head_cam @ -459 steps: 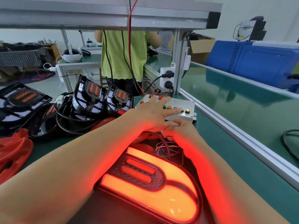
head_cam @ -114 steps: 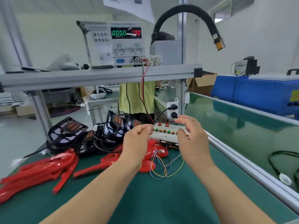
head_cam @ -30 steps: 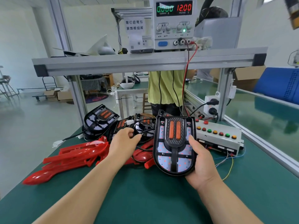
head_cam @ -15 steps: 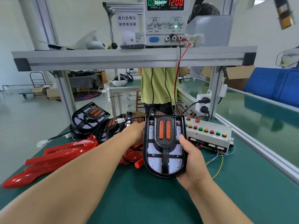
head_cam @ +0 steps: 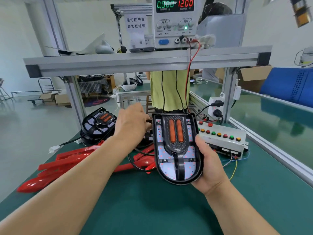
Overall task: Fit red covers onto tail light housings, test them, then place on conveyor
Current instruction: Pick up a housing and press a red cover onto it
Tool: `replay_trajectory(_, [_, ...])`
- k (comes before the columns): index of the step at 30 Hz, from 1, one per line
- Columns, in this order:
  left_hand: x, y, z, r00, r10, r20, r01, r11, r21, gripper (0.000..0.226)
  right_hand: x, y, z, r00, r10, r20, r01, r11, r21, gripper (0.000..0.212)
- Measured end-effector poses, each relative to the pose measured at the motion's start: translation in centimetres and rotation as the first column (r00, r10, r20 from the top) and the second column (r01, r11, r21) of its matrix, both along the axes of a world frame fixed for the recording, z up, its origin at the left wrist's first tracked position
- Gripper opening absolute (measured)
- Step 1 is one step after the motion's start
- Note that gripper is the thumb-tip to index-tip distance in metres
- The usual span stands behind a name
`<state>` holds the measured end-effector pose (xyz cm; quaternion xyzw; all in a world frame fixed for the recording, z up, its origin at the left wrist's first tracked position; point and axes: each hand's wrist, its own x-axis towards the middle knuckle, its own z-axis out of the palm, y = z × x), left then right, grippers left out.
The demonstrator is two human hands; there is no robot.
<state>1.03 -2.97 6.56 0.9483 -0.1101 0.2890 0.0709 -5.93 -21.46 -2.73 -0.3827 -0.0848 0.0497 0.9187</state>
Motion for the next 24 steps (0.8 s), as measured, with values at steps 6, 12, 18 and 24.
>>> replay_trajectory(6, [-2.7,2.5,-0.5,0.948,-0.226,-0.226,0.070,0.836,-0.544,0.022,-0.5,-0.9,0.6,0.996,0.089,0.030,-0.088,0.996,-0.025,0.052])
replay_trajectory(12, [-4.3,1.3,-6.2,0.900,-0.387,-0.202,-0.027,0.412,-0.911,0.014,-0.7,-1.1,0.1,0.986,0.168,-0.011,-0.169,0.981,-0.092,0.049])
replay_trajectory(18, [-5.1,2.3,-8.0,0.605,-0.759,-0.242,-0.327,0.040,-0.944,0.053,-0.3,-2.2,-0.3,0.975,0.187,-0.123,-0.208,0.959,-0.192,0.048])
replay_trajectory(24, [-4.5,5.2,-7.9,0.423,-0.739,-0.524,-0.321,0.419,-0.849,0.097,-0.3,-1.9,-0.6,0.937,0.291,-0.194,-0.339,0.889,-0.306,0.043])
